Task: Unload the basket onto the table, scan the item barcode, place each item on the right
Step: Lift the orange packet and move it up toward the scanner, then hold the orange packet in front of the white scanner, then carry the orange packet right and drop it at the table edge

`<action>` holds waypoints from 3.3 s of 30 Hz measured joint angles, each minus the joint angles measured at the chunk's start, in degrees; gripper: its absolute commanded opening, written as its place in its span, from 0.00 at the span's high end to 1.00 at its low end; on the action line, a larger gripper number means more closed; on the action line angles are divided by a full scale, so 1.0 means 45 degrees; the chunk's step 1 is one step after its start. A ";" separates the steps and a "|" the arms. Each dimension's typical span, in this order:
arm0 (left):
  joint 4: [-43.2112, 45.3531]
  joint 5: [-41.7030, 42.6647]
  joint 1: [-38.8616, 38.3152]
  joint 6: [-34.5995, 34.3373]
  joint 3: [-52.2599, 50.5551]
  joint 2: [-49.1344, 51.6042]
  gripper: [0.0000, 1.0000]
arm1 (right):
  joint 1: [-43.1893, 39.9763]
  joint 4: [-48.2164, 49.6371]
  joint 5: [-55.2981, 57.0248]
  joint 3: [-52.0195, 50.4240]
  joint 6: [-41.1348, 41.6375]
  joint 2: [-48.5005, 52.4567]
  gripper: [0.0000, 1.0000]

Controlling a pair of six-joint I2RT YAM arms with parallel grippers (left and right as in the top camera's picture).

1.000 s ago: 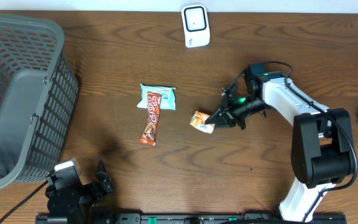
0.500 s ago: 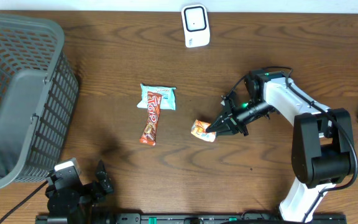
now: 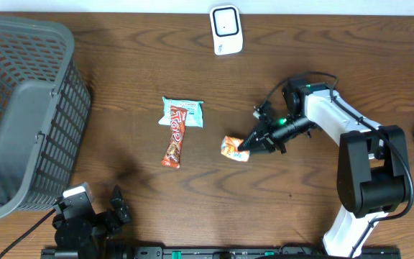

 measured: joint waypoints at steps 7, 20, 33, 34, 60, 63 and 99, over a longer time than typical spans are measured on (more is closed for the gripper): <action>0.0000 0.0005 0.0005 0.0000 0.0005 0.0000 0.01 | 0.0529 0.4036 0.2390 -0.0005 -0.0092 0.0000 0.99; 0.0000 0.0000 0.0005 0.0000 0.0000 0.0000 0.01 | 0.0661 1.5781 0.5241 0.0068 -0.0146 0.0000 0.99; 0.0000 0.0005 0.0005 0.0000 0.0000 0.0000 0.01 | 0.0840 1.9968 0.9384 0.2268 -0.1452 0.2725 0.99; 0.0005 0.0005 0.0000 0.0000 0.0000 0.0000 0.01 | 0.0840 1.9783 0.9442 0.2793 -0.1520 0.3143 0.99; 0.0000 0.0000 0.0005 0.0000 0.0005 0.0000 0.01 | 0.1744 2.0696 1.2318 0.6441 -0.2861 0.6931 0.99; 0.0000 0.0000 0.0000 0.0000 0.0005 0.0000 0.01 | 0.1739 2.0531 1.2517 0.6441 -0.2871 0.6883 0.99; 0.0000 0.0000 0.0000 0.0000 0.0000 0.0000 0.01 | -0.8150 0.7514 1.7432 0.5183 -0.1787 0.2783 0.87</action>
